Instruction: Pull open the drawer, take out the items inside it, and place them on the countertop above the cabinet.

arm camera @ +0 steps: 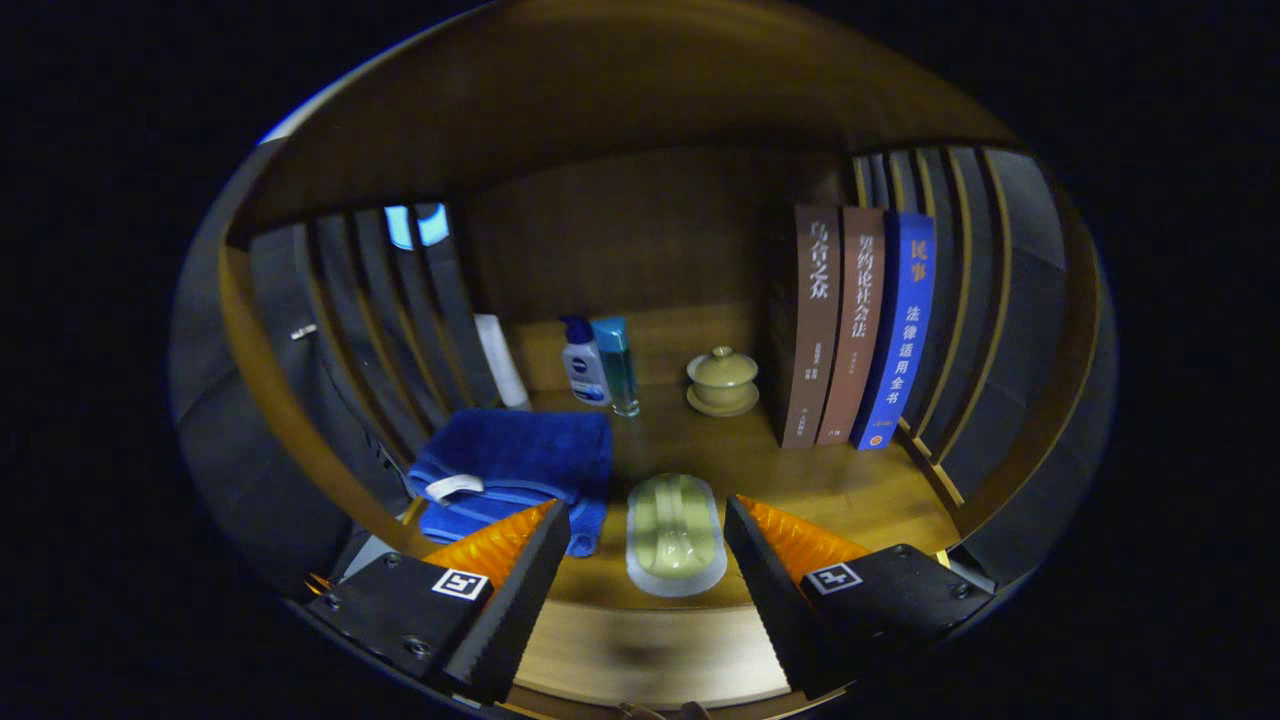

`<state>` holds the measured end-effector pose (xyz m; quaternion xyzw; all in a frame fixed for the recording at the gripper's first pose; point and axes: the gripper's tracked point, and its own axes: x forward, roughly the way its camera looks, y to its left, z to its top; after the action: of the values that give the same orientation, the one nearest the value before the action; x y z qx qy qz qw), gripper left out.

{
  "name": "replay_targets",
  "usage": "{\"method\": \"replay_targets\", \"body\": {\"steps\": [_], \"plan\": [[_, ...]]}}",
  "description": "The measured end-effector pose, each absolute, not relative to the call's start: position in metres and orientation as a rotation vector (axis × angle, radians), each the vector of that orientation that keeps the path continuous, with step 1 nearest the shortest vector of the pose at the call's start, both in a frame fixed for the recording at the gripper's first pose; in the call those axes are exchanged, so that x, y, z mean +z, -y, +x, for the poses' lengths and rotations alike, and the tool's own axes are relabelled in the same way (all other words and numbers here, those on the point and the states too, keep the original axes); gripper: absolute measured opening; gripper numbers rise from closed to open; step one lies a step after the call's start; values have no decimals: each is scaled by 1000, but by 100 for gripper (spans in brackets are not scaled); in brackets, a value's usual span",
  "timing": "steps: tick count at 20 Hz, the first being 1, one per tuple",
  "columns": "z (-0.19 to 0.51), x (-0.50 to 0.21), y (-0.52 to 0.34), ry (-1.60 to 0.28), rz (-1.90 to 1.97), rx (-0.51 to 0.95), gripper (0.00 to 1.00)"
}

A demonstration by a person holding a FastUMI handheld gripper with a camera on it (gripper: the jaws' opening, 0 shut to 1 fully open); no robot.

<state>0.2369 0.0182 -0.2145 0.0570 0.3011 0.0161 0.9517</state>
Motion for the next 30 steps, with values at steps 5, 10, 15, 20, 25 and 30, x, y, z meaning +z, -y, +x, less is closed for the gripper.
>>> {"method": "replay_targets", "body": {"steps": [5,10,15,20,25,30], "plan": [[163,-163,-29,-364,128,52,99],[78,-144,-26,-224,113,36,98],[18,-181,-25,-174,109,10,98],[-14,-244,-16,-224,158,-36,99],[-20,-300,-14,-284,171,-56,99],[-14,-344,-21,-327,165,-52,99]]}}
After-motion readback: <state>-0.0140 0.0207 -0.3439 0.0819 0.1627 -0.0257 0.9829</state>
